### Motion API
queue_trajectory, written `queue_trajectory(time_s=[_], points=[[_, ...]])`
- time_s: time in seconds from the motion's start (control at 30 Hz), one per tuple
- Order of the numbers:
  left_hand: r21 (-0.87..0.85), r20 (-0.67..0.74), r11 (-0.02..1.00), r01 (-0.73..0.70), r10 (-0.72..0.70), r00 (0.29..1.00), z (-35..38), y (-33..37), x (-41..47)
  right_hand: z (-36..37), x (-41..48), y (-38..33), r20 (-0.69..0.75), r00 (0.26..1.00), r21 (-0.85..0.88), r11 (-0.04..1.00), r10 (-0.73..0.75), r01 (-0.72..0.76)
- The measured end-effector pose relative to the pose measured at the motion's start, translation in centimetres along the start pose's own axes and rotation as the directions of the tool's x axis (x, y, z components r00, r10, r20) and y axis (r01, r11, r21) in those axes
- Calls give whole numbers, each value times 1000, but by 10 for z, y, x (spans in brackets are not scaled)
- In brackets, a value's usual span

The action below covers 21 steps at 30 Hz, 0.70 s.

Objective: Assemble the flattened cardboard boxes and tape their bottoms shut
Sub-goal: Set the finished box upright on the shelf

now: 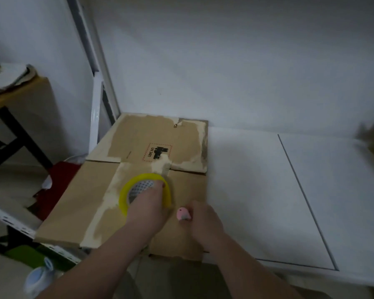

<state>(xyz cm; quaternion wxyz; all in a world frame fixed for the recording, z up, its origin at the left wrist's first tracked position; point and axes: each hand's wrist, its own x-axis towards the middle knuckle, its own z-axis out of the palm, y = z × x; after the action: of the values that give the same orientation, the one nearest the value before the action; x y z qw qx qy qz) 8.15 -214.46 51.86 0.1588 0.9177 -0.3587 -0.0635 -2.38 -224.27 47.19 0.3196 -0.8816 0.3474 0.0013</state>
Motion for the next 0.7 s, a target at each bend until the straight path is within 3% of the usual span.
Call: queue_trajectory(time_s=[0.07, 0.1, 0.2, 0.23, 0.3, 0.37, 0.43, 0.5, 0.57, 0.63, 0.7], points=[[-89, -24, 994, -63, 61, 998, -2, 8, -2, -6, -1, 2, 30, 999, 151, 988, 35, -39], [-164, -49, 982, -89, 82, 995, -4, 15, -3, -14, -4, 3, 42, 997, 305, 949, 71, -80], [-493, -73, 867, -68, 37, 997, -12, 42, -4, -43, -18, 12, 101, 977, 763, 616, 186, -196], [-633, -23, 774, -23, 10, 1000, -15, 53, -5, -53, -24, 17, 122, 972, 832, 513, 203, -211], [-869, 157, 477, 127, 24, 987, -17, 79, -11, -73, -36, 32, 139, 964, 893, 393, 229, -222], [-938, 309, 203, 282, 117, 944, -8, 106, -19, -89, -46, 50, 146, 951, 912, 336, 272, -236], [-928, 371, 112, 355, 209, 905, 9, 134, -25, -102, -56, 73, 89, 918, 915, 333, 387, -229], [-911, 408, 191, 367, 276, 870, 24, 165, -31, -113, -67, 101, -12, 827, 907, 354, 562, -228], [-859, 463, 386, 338, 299, 834, 34, 194, -36, -122, -79, 134, -161, 688, 846, 459, 707, -273], [-791, 510, 537, 294, 313, 801, 46, 214, -39, -133, -91, 163, -297, 540, 739, 547, 788, -392], [-745, 492, 638, 193, 331, 805, 57, 224, -41, -142, -100, 192, -359, 422, 671, 544, 833, -503]])
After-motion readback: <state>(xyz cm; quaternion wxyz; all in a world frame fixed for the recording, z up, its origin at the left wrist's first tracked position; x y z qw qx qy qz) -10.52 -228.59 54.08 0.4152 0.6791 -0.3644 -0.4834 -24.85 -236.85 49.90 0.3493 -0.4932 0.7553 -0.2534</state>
